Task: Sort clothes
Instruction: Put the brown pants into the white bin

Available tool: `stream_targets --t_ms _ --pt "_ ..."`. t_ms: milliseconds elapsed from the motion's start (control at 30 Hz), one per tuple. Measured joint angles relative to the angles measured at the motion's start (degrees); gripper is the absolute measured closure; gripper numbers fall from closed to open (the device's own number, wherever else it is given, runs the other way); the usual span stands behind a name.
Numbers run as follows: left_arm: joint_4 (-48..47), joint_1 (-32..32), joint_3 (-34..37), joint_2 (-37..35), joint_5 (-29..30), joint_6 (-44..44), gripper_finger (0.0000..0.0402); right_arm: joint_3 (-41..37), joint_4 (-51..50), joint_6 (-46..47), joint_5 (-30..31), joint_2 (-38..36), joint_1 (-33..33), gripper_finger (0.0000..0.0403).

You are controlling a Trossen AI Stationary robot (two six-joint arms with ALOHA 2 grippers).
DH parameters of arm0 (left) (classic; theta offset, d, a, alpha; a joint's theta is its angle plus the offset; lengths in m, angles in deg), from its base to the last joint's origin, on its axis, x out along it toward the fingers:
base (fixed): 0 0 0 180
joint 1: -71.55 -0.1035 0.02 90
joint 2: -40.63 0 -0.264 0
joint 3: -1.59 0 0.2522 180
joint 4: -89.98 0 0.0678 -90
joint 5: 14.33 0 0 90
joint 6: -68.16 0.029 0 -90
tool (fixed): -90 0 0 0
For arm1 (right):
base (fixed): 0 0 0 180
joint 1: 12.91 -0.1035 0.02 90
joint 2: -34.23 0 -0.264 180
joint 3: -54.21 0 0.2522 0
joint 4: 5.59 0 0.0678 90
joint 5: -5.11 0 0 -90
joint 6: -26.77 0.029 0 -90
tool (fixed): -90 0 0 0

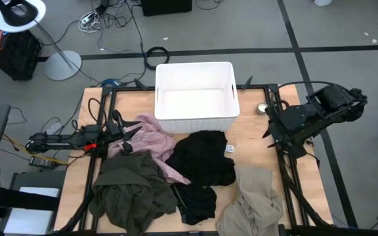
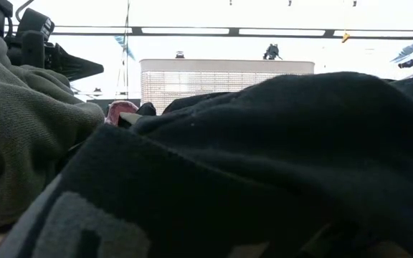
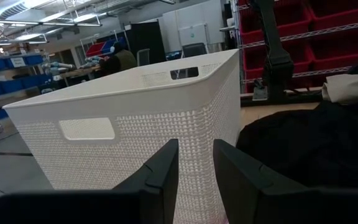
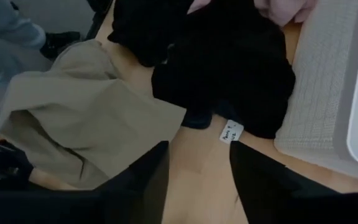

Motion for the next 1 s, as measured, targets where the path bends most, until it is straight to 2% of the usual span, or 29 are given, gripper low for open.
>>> stream_targets --t_ms 100,267,467,567,700,867,1000 --pt "0.0 0.0 0.0 0.0 -0.01 0.0 0.0296 0.0 -0.02 6.16 -0.15 -0.09 0.0 0.0208" --pt "0.0 0.0 0.0 -0.01 -0.02 0.0 0.0296 0.0 -0.02 21.43 -4.03 0.09 0.0 0.0199" --pt "0.0 0.0 0.0 0.0 0.0 0.0 0.0296 0.0 -0.02 43.71 -6.93 1.16 0.0 0.0216" --pt "0.0 0.0 0.0 0.01 -0.01 0.0 0.0296 0.0 0.11 51.5 -7.27 1.89 0.0 0.0228" --pt "0.0 0.0 0.0 0.0 0.01 0.0 0.0296 0.0 0.48 57.15 -5.0 2.79 -0.02 0.0238" --pt "0.0 -0.02 0.0 -0.01 -0.01 0.0 0.0296 0.0 -0.05 57.64 -2.77 4.11 0.22 0.0246" --pt "0.0 0.0 0.0 -0.01 -0.01 0.0 0.0296 -0.04 0.02 57.69 1.43 4.59 -0.1 0.0251"
